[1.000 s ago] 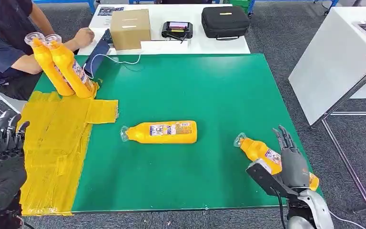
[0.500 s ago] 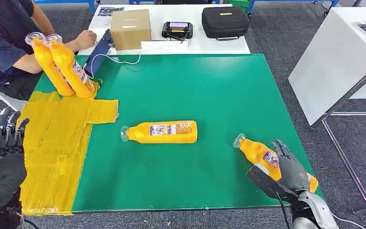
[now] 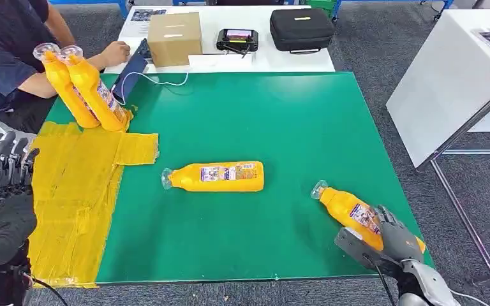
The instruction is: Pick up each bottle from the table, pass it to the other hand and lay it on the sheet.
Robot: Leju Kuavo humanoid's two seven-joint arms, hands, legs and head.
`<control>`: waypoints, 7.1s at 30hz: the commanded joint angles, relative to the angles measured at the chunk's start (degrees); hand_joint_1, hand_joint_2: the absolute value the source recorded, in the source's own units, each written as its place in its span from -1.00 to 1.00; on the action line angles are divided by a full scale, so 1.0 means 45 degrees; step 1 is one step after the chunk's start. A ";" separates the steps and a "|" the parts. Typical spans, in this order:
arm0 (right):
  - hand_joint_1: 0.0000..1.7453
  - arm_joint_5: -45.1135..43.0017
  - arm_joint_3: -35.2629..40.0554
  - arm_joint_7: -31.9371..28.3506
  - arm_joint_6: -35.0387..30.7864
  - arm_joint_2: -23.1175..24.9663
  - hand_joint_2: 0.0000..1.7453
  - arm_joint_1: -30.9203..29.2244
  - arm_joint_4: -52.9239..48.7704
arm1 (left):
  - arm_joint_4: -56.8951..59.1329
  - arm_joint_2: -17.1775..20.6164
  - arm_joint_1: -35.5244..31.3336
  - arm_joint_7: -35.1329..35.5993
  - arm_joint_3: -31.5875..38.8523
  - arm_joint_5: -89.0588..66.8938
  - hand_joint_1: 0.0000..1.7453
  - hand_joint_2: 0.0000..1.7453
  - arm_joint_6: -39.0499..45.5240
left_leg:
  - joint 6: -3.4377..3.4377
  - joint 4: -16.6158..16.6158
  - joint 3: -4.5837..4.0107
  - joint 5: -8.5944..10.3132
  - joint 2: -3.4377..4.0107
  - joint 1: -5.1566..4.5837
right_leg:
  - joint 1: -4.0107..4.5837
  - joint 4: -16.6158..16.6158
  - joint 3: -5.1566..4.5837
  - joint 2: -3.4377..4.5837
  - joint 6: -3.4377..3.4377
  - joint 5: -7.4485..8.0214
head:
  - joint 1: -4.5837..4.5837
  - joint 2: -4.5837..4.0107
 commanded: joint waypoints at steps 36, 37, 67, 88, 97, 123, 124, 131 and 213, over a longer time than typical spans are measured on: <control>1.00 -0.4352 0.1917 0.0219 0.1973 -0.2634 1.00 0.0342 0.2203 | 0.1958 0.0501 -0.1165 0.0011 -0.0999 0.0898 -1.00 -1.00 0.0010 | 0.0014 -0.0042 0.0194 -0.0059 0.0037 0.0040 | 0.0033 -0.0109 0.0093 0.0115 -0.0045 0.0002 | 0.0005 0.0000; 1.00 -0.4479 0.2070 0.0051 0.2041 -0.2474 1.00 -0.0106 0.2460 | 0.2063 0.0514 -0.1242 0.0116 -0.1099 0.0895 -1.00 -1.00 -0.0008 | 0.0029 -0.0035 0.0154 -0.0046 0.0069 0.0027 | 0.0025 -0.0097 0.0106 0.0112 -0.0026 0.0024 | 0.0000 0.0000; 1.00 -0.4678 0.5938 -0.4042 -0.2741 0.2961 1.00 -0.4757 -0.0230 | 0.2365 -0.2849 0.0926 0.0490 -0.5293 0.2760 -1.00 1.00 0.2005 | 0.0010 -0.0013 0.0049 0.0038 -0.0053 0.0025 | 0.0016 -0.0051 0.0020 0.0020 -0.0048 0.0047 | 0.0000 0.0000; 1.00 -0.3932 0.9171 -0.2967 -0.1938 0.4877 1.00 -0.7116 0.3169 | 0.2688 -0.2709 0.0617 0.0249 -0.5221 0.2437 -1.00 1.00 0.1740 | 0.0007 -0.0008 -0.0019 0.0045 0.0055 0.0019 | 0.0018 -0.0012 -0.0021 0.0122 -0.0041 0.0091 | -0.0010 0.0000; 1.00 -0.3693 1.0518 -0.2721 -0.1539 0.5290 1.00 -0.7462 0.2750 | 0.2970 -0.2761 0.0677 0.0082 -0.4738 0.2334 -1.00 1.00 0.1736 | 0.0003 -0.0011 -0.0004 0.0034 0.0065 0.0017 | 0.0015 -0.0010 -0.0011 0.0140 -0.0050 0.0080 | -0.0010 0.0000; 1.00 -0.7330 1.2301 -0.3415 0.0509 0.5321 1.00 -0.8682 0.4674 | 0.4122 -0.2339 -0.0107 -0.0368 -0.4989 0.3001 1.00 1.00 -0.0408 | 0.0009 -0.0012 -0.0006 0.0044 0.0030 0.0015 | 0.0012 -0.0015 -0.0001 0.0102 -0.0044 0.0079 | -0.0005 0.0000; 1.00 -0.7330 1.2301 -0.3415 0.0509 0.5321 1.00 -0.8682 0.4674 | 0.4122 -0.2339 -0.0107 -0.0368 -0.4989 0.3001 1.00 1.00 -0.0408 | 0.0015 -0.0013 -0.0028 0.0054 0.0031 0.0013 | 0.0013 -0.0016 -0.0024 0.0085 -0.0036 0.0089 | -0.0005 0.0000; 1.00 -0.7359 1.2163 -0.3382 0.0390 0.5262 1.00 -0.8616 0.4633 | 0.4060 -0.2286 -0.0125 -0.0427 -0.4929 0.2946 1.00 1.00 -0.0391 | 0.0007 -0.0004 -0.0023 0.0050 0.0028 0.0019 | 0.0017 -0.0009 -0.0018 0.0097 -0.0045 0.0085 | -0.0005 0.0000; -1.00 -0.4000 1.0416 -0.1717 0.1626 0.7225 1.00 -1.3894 1.5767 | 0.9000 0.2770 -0.5488 -0.2103 -0.5059 -0.6575 -1.00 -1.00 0.2863 | -0.0027 0.0007 -0.0059 0.0124 0.0016 0.0025 | 0.0021 0.0062 -0.0074 0.0074 -0.0041 0.0095 | 0.0000 0.0000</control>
